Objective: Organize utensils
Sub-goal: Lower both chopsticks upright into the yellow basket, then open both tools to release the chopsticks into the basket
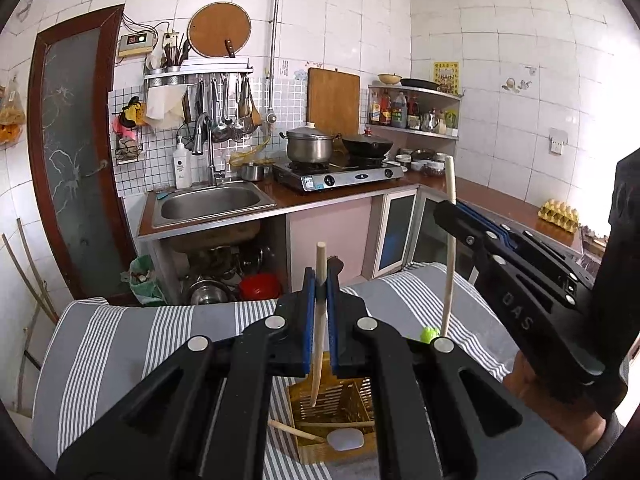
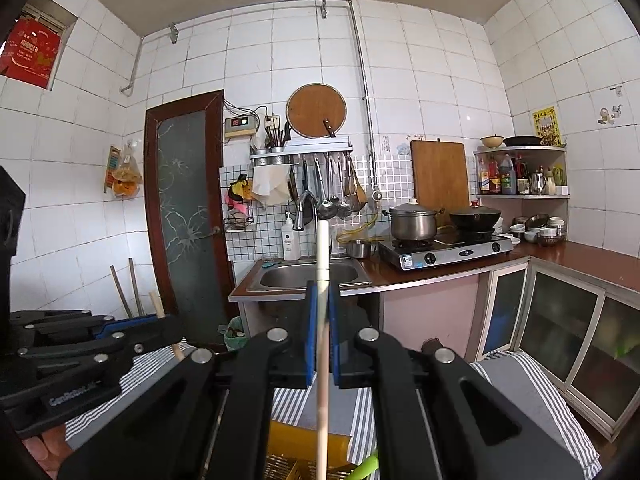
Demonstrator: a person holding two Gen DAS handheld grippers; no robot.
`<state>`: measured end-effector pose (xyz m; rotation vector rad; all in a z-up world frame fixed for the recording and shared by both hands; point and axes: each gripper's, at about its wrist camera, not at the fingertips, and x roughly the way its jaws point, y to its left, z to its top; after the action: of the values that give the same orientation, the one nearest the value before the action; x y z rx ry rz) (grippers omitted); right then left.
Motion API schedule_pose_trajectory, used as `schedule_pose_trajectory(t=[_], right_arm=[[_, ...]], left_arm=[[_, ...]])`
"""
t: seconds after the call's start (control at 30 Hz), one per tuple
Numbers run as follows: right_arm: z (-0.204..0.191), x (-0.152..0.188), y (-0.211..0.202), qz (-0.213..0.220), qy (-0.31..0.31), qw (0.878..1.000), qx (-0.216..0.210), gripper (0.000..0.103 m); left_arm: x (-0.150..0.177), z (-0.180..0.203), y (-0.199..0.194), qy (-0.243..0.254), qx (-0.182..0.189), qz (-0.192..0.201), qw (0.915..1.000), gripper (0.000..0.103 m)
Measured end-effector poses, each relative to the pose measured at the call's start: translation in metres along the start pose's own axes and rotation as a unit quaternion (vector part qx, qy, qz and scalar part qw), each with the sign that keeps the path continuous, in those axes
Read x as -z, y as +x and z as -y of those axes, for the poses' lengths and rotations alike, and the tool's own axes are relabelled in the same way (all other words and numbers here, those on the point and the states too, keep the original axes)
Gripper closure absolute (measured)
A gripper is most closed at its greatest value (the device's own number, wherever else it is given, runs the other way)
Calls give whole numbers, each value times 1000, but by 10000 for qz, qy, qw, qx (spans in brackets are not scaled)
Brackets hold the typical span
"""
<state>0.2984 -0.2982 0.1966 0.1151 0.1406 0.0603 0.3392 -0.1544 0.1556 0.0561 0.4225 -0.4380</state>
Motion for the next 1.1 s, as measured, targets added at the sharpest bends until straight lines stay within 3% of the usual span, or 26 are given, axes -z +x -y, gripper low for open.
schedule_pose_trajectory(t=[0.5,0.57,0.6,0.63,0.67,1.1], right_arm=[[3,17,21,-216,72,9997,11,97],[3,20,26,-344,82,9994,-69,94],[4,23,27,-391,112,9991,-84,82],[5,24,28,-415,161,9990,-76,62],[7,26,28,-407,212,9989,-71,56],[14,17,-5,-309,315,9989,143,55]], left_arm=[[10,-5,18,-112,-56,-203,9997,99],[12,-5,20,-83,-101,-214,9997,98],[13,-5,21,-76,-123,-224,9996,89],[14,-5,22,-94,-125,-233,9996,82],[15,-6,22,-106,-137,-233,9996,75],[14,-13,-8,-203,-196,-94,9996,75]])
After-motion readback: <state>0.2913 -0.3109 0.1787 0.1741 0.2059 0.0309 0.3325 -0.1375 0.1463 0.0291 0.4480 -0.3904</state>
